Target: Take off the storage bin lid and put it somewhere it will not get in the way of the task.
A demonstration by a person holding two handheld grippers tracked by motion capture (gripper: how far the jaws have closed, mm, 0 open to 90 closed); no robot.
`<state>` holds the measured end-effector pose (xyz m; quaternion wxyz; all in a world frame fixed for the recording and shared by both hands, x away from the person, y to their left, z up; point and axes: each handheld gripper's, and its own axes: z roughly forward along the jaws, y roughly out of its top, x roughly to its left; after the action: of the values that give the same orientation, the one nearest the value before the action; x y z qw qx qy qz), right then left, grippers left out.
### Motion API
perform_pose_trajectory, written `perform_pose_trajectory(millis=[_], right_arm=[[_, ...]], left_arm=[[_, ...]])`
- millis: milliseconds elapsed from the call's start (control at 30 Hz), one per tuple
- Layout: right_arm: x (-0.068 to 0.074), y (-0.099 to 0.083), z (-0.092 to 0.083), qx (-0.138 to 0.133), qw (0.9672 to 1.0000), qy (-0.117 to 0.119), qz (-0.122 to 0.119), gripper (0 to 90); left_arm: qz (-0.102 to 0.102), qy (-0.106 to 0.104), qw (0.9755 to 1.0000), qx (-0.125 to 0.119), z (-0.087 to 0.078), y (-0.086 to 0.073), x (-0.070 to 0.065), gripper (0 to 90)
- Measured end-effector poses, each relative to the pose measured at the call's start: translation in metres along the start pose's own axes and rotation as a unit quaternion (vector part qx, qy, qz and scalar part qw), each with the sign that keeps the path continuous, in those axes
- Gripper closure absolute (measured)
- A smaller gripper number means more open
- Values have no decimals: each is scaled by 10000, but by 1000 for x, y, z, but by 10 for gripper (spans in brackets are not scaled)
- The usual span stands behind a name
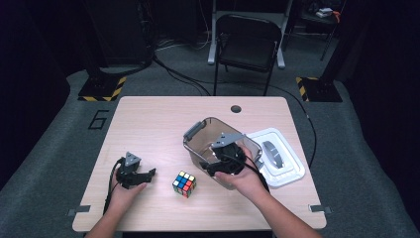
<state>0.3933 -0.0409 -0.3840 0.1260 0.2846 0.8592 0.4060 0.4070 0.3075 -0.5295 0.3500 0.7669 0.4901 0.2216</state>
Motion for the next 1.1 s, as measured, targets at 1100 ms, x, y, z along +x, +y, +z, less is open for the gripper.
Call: perform_pose_trajectory(millis=[1100], right_arm=[[33,-4,25,103,9988,420,-217,313]], left_arm=[[2,-1,10000,2,0,0,0,228]])
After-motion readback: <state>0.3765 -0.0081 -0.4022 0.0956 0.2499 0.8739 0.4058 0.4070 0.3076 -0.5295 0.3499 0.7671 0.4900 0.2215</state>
